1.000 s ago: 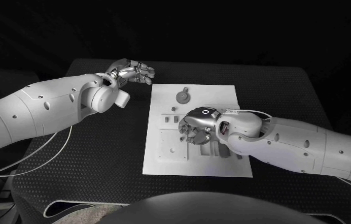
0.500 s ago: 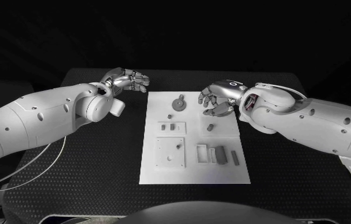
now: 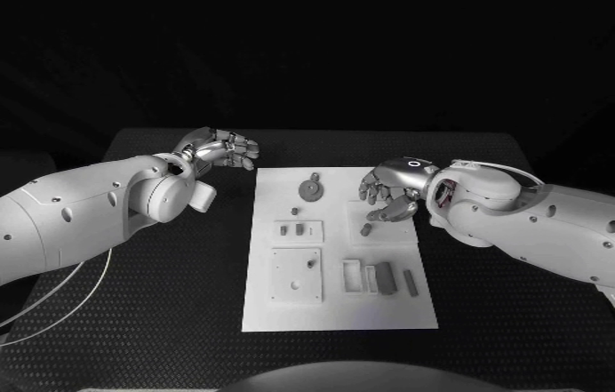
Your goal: Assemble the parts on the task board
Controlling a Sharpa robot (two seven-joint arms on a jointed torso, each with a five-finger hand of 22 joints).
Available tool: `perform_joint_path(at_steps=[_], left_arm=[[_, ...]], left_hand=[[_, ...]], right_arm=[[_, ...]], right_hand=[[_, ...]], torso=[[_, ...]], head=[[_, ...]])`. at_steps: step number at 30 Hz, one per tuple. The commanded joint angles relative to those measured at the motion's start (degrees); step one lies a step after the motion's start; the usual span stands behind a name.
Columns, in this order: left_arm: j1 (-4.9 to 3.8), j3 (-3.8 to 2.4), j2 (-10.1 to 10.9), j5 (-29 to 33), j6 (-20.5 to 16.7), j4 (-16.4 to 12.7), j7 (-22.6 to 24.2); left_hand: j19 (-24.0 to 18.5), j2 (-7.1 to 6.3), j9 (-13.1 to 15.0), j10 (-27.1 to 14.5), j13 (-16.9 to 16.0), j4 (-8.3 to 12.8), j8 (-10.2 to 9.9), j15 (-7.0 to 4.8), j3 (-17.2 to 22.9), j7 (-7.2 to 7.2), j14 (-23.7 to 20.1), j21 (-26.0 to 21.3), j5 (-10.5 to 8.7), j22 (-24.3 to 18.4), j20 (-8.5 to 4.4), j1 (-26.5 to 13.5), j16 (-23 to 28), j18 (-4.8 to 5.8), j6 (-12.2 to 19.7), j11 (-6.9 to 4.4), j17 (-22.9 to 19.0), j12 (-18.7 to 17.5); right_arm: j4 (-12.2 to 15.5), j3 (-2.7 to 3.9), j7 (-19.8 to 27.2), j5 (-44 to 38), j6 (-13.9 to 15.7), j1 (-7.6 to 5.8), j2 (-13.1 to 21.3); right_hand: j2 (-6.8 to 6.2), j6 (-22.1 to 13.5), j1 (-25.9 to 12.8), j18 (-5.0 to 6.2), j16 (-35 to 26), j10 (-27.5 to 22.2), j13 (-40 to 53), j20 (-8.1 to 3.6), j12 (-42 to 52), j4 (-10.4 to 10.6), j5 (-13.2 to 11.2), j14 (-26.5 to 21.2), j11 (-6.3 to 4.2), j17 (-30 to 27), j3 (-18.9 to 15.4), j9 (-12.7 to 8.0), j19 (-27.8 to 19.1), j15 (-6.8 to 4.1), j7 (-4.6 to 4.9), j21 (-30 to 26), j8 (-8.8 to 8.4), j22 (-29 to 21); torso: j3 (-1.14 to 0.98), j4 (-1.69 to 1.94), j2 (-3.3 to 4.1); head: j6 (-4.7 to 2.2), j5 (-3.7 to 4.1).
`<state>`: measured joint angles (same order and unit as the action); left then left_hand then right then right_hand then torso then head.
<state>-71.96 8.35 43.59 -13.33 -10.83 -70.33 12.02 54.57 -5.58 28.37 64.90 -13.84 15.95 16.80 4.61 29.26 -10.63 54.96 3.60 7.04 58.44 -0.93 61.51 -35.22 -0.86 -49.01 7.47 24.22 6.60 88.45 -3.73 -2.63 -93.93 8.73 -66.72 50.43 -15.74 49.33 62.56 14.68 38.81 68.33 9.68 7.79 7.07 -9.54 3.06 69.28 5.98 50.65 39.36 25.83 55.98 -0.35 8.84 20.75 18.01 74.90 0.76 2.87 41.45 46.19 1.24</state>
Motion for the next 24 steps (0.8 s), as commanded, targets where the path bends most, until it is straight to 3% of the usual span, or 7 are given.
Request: perform_joint_path(at_steps=[1, 9, 13, 17, 24], left_arm=[[-0.06, -0.05, -0.06, 0.45, 0.95, -0.14, 0.35], [-0.06, -0.05, 0.05, 0.45, 1.07, -0.05, 0.36], [-0.06, -0.05, -0.11, 0.45, 1.14, 0.09, 0.36], [-0.05, -0.04, -0.09, 0.45, 1.19, 0.11, 0.34], [-0.05, -0.04, 0.0, 0.45, 1.23, 0.11, 0.29]], left_hand=[[0.11, -0.4, -0.06, -0.34, 0.05, -0.08, 0.12, 0.2, -0.23, 0.02, 0.28, 0.25, 0.23, -0.1, 0.08, 0.01, 0.2, -0.47, 0.51, 0.08, 0.09, 0.28], [0.11, -0.4, -0.06, -0.34, 0.05, -0.08, 0.13, 0.2, -0.23, 0.02, 0.29, 0.25, 0.23, -0.12, 0.07, 0.0, 0.23, -0.48, 0.52, 0.07, 0.14, 0.29], [0.11, -0.39, -0.06, -0.34, 0.05, -0.09, 0.13, 0.2, -0.24, 0.02, 0.29, 0.26, 0.23, -0.14, 0.07, -0.01, 0.25, -0.48, 0.52, 0.07, 0.16, 0.3], [0.11, -0.37, -0.06, -0.35, 0.05, -0.11, 0.14, 0.2, -0.24, 0.02, 0.29, 0.26, 0.23, -0.15, 0.07, -0.02, 0.27, -0.48, 0.52, 0.08, 0.19, 0.3], [0.11, -0.35, -0.07, -0.36, 0.06, -0.12, 0.14, 0.2, -0.24, 0.02, 0.3, 0.26, 0.23, -0.16, 0.07, -0.04, 0.3, -0.48, 0.53, 0.08, 0.23, 0.3]], right_arm=[[0.87, -0.11, -0.6, -5.06, -3.83, 0.98, 0.37], [1.72, -0.75, -0.44, -6.98, -4.01, 1.89, 0.39], [1.3, -1.07, -0.24, -8.27, -2.32, 2.64, -0.22], [0.88, -1.1, -0.13, -8.9, -0.31, 3.17, -0.94], [0.13, -1.1, -0.28, -10.15, 0.54, 3.39, -1.5]], right_hand=[[-0.81, -0.23, 0.01, 0.16, 0.31, -0.9, 0.06, 0.12, -0.52, 0.35, -0.21, -0.64, 0.22, -0.08, -0.16, -0.14, -0.61, 0.2, -0.6, 0.24, -0.23, 1.47], [-1.13, -1.13, -0.56, 0.08, 0.45, -2.83, -0.15, 0.29, -1.48, 0.16, -0.21, -1.41, 0.94, -0.17, -1.06, -0.33, -1.52, 0.88, -1.18, 0.35, -0.46, 1.44], [-0.89, -0.81, -0.17, 0.2, 0.69, -2.73, -0.09, 0.25, -1.39, 0.15, -0.2, -1.29, 0.89, -0.15, -0.76, -0.25, -1.38, 0.83, -1.16, 0.58, -0.18, 1.45], [-0.15, -0.25, 1.02, 0.32, 1.24, -2.24, 0.12, 0.12, -1.04, 0.04, -0.19, -0.75, 0.65, -0.13, 0.02, -0.13, -0.8, 0.57, -0.8, 1.19, 0.28, 1.45], [2.79, 1.54, 3.3, 0.32, 2.22, -0.07, 0.77, -0.45, 0.18, -1.26, -0.19, 0.7, -0.3, -0.12, 0.84, 0.23, 0.49, -0.32, -0.2, 2.34, 1.45, 1.42]], torso=[[0.04, 0.08, 0.0], [0.13, 0.09, -0.01], [0.16, 0.09, 0.0], [0.13, 0.17, -0.02], [0.15, 0.19, -0.02]], head=[[0.13, 0.0], [0.41, -0.08], [0.47, -0.14], [0.58, -0.15], [0.72, -0.24]])
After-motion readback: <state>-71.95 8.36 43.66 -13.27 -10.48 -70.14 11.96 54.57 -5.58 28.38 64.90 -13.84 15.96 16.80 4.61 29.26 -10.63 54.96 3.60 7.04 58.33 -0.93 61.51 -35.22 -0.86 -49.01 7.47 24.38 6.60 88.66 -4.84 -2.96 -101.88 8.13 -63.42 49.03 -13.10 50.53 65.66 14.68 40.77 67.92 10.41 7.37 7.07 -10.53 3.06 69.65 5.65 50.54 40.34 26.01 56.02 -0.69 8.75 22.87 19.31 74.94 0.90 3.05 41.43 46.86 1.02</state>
